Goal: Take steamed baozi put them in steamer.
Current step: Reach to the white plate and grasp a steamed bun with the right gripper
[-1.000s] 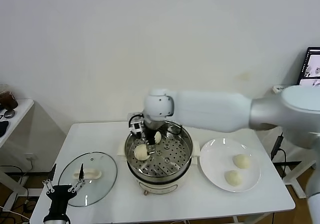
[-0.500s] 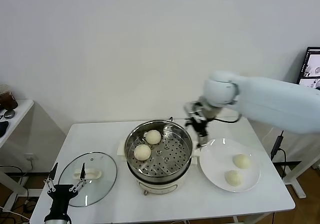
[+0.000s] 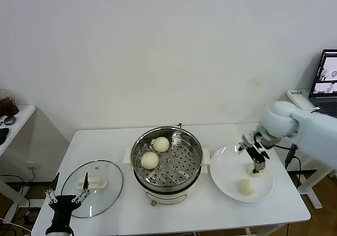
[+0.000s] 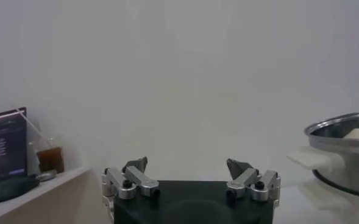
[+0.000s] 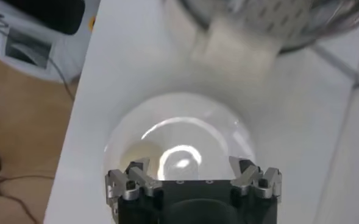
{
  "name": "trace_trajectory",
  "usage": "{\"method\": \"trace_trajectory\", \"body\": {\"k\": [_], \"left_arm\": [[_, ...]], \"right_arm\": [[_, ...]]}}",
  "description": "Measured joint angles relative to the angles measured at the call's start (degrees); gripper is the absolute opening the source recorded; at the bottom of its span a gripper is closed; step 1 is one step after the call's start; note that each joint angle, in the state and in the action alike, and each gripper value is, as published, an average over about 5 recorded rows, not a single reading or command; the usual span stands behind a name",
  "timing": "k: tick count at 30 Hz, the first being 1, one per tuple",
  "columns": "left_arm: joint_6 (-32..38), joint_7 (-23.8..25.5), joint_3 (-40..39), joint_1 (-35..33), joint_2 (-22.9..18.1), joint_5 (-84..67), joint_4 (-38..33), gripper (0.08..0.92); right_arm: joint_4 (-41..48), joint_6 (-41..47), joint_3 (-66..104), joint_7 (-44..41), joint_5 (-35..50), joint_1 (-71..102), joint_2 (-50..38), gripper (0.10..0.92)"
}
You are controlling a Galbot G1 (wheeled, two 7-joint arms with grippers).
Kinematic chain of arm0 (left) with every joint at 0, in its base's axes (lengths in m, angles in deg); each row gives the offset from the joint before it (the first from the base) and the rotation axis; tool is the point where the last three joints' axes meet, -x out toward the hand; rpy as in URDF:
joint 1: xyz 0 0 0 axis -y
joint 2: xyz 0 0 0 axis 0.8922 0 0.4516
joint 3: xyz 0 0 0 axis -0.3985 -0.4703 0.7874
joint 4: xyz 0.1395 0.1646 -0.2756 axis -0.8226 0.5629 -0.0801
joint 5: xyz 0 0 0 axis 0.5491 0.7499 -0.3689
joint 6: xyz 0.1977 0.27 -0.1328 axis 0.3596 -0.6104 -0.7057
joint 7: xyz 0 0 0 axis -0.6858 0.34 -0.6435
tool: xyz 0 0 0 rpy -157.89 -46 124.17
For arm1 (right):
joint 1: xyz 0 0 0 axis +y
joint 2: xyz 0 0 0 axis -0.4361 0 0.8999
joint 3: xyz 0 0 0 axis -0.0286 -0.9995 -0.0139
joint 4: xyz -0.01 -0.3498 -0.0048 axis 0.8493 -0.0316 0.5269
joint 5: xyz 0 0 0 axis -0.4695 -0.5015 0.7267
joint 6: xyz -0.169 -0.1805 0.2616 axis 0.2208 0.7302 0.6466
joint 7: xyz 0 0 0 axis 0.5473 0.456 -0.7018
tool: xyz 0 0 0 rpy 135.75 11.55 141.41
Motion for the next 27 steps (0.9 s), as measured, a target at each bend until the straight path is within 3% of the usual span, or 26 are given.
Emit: {"method": "trace_trajectory", "body": {"k": [27], "left_arm": [[0.10,0.03,0.74,-0.25,-0.77,0.40,0.59,0.823]], "right_arm": [[7.34,-1.84,19.10,5.36,-9.83,28.00,0.81,0.800]]}}
